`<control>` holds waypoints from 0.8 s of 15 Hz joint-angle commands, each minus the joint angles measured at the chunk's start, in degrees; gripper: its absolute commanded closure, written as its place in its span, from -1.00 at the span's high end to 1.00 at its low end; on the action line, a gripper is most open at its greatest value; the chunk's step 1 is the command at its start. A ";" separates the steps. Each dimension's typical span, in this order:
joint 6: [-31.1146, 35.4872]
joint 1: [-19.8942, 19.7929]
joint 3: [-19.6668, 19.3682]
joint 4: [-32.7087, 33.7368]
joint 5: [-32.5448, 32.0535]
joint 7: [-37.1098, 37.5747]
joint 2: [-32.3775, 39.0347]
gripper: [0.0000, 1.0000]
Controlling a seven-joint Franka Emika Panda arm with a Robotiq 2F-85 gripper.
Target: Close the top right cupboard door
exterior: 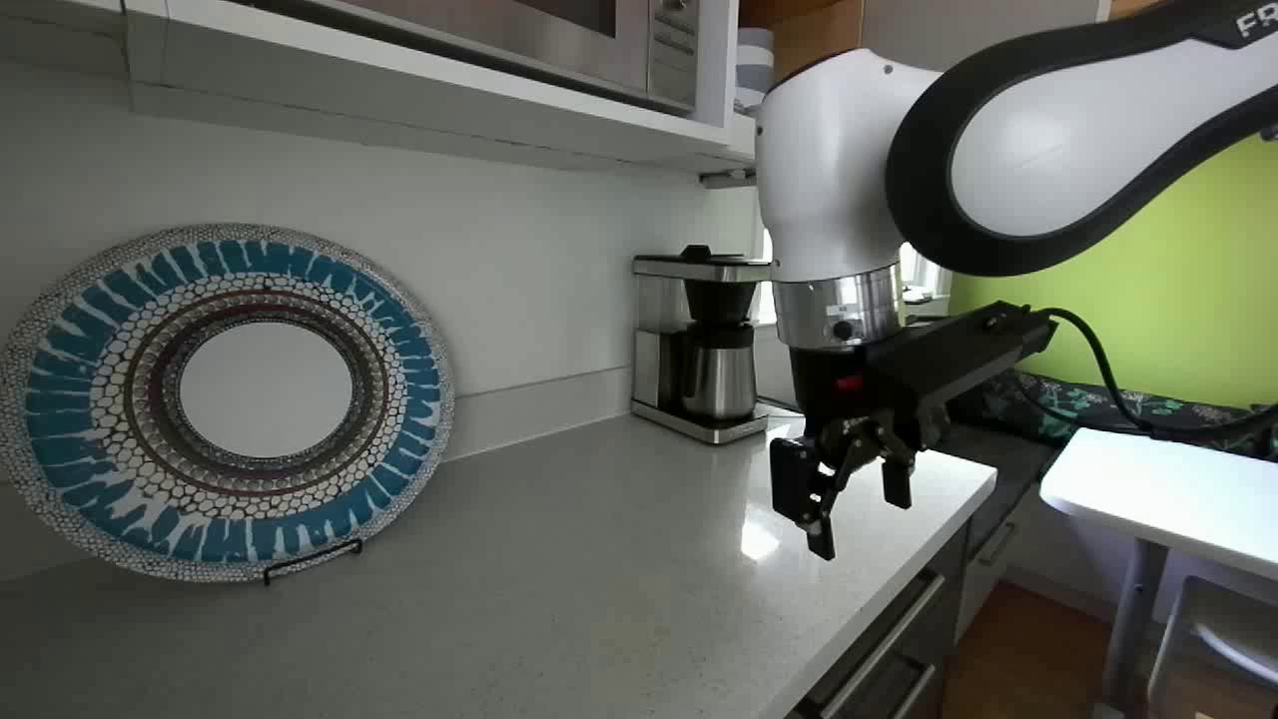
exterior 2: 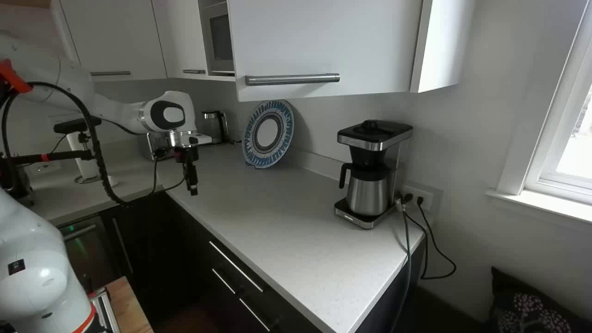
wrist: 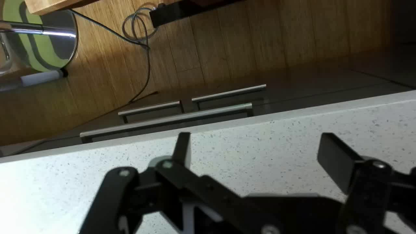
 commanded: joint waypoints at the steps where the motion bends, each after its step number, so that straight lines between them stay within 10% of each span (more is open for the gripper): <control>1: -0.12 2.89 -2.68 0.07 -0.82 0.70 0.38 1.00; 12: 0.63 3.55 -4.77 -2.64 -0.24 0.16 -3.21 1.00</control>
